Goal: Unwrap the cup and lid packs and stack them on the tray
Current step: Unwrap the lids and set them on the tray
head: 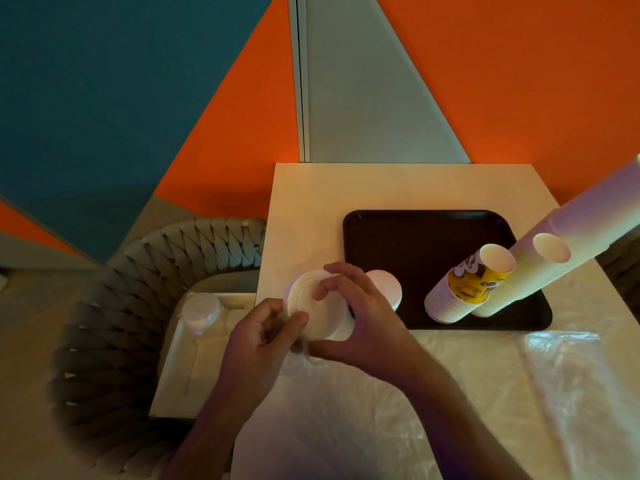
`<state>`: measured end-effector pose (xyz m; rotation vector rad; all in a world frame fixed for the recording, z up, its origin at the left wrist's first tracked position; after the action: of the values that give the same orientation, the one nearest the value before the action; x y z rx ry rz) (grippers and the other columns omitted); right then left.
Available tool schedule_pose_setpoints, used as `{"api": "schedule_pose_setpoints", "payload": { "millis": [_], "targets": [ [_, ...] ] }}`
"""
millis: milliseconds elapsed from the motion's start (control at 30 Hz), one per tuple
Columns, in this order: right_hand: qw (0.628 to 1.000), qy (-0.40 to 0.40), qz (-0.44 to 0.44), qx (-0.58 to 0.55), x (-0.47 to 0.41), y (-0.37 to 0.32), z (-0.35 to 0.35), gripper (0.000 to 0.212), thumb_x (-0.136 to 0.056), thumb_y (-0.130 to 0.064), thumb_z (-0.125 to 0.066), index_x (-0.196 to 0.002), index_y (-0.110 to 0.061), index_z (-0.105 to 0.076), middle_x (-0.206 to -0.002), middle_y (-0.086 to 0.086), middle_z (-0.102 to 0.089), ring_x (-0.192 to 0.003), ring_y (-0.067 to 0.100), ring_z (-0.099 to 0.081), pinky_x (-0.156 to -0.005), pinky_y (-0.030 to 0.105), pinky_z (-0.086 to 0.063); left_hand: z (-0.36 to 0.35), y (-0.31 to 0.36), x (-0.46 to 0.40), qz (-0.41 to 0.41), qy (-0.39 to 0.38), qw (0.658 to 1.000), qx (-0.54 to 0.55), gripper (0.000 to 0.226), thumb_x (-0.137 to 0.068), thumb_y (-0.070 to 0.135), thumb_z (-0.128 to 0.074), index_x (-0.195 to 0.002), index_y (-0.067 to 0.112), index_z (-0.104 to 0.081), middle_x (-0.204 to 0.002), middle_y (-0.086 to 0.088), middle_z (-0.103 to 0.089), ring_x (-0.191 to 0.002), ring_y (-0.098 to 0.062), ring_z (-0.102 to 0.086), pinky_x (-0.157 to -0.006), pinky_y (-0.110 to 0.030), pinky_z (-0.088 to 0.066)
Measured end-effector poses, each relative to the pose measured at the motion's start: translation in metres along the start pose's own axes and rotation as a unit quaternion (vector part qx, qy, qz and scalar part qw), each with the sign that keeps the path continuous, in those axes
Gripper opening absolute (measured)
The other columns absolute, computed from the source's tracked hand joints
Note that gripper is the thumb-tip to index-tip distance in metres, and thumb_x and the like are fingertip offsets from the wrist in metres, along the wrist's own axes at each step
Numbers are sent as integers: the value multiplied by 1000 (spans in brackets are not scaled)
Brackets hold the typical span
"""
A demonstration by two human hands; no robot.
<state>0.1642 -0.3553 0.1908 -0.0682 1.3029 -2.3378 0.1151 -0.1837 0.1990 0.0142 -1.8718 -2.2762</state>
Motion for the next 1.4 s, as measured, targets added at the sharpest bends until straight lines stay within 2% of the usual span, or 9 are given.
{"api": "schedule_pose_setpoints", "payload": {
  "millis": [167, 267, 400, 533, 567, 667, 833, 1067, 1400],
  "targets": [
    [999, 25, -12, 18, 1, 1, -8, 64, -64, -51, -92, -114, -28, -58, -144, -15, -44, -125, -6, -41, -89, 1, -35, -2, 2, 0, -6, 2, 1000, -5, 14, -92, 13, -65, -81, 4, -62, -68, -1, -69, -64, -6, -67, -60, -16, -51],
    [999, 29, -28, -13, 1, 4, -7, 62, -64, -47, -92, -112, -28, -58, -135, -20, -53, -123, 0, -48, -89, 11, -45, 0, 3, -1, 3, -9, 1000, 10, 8, -90, 11, -68, -84, 6, -65, -69, -3, -70, -64, -8, -68, -62, -18, -53],
    [972, 13, -114, -207, 4, 14, -10, 56, -64, -36, -94, -108, -32, -60, -127, -16, -62, -117, 9, -60, -89, 22, -52, 2, 4, -1, 4, -41, 999, 29, 4, -87, 5, -70, -87, 7, -67, -70, -10, -70, -64, -18, -68, -63, -23, -55],
    [914, 81, -191, -347, 3, 34, -10, 54, -56, -37, -91, -103, -28, -64, -120, -2, -67, -106, 23, -64, -84, 34, -55, 5, -1, -3, 5, -25, 999, 38, 6, -88, 4, -69, -90, 9, -68, -70, -10, -69, -62, -18, -66, -62, -26, -55],
    [913, 110, -208, -333, 1, 39, -7, 55, -56, -37, -91, -103, -29, -64, -121, 2, -66, -106, 26, -64, -83, 37, -56, 5, -2, -3, 4, -24, 999, 36, 6, -89, 3, -68, -91, 8, -68, -69, -11, -69, -62, -18, -65, -62, -26, -55],
    [939, 179, -239, -169, -4, 62, 7, 52, -64, -33, -94, -103, -36, -60, -126, -2, -62, -107, 16, -61, -72, 24, -54, 7, -6, -3, 6, -23, 999, 40, 7, -91, 1, -66, -91, 8, -68, -69, -11, -67, -63, -20, -63, -63, -28, -55],
    [952, 129, -264, 83, -10, 116, 18, 59, -69, -32, -90, -116, -29, -54, -139, -2, -49, -124, 25, -43, -90, 38, -44, 8, -12, -1, 16, -28, 999, 44, 8, -91, -1, -65, -91, 7, -67, -70, -11, -67, -63, -21, -63, -64, -28, -54],
    [949, 29, -267, 166, -11, 139, 12, 65, -73, -35, -89, -126, -22, -53, -150, 0, -42, -133, 31, -37, -93, 35, -38, 10, -16, 0, 21, -21, 999, 42, 18, -90, -2, -65, -85, 15, -69, -69, -12, -66, -61, -19, -63, -62, -27, -54],
    [959, 31, -245, 139, -4, 154, 8, 62, -70, -28, -91, -119, -25, -54, -143, 0, -46, -125, 29, -49, -84, 28, -42, 8, -16, -4, 20, -24, 999, 15, 29, -91, 2, -66, -81, 29, -69, -70, -12, -67, -64, -22, -65, -65, -28, -55]
  ]
}}
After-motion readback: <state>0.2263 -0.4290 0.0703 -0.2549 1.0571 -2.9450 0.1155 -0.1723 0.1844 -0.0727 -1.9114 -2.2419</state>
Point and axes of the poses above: each hand's wrist, its own x-axis away from the middle knuckle, its own z-axis out of the back of the hand, y = z × x, the point moved 1 cm from there along -x, towards the middle knuckle
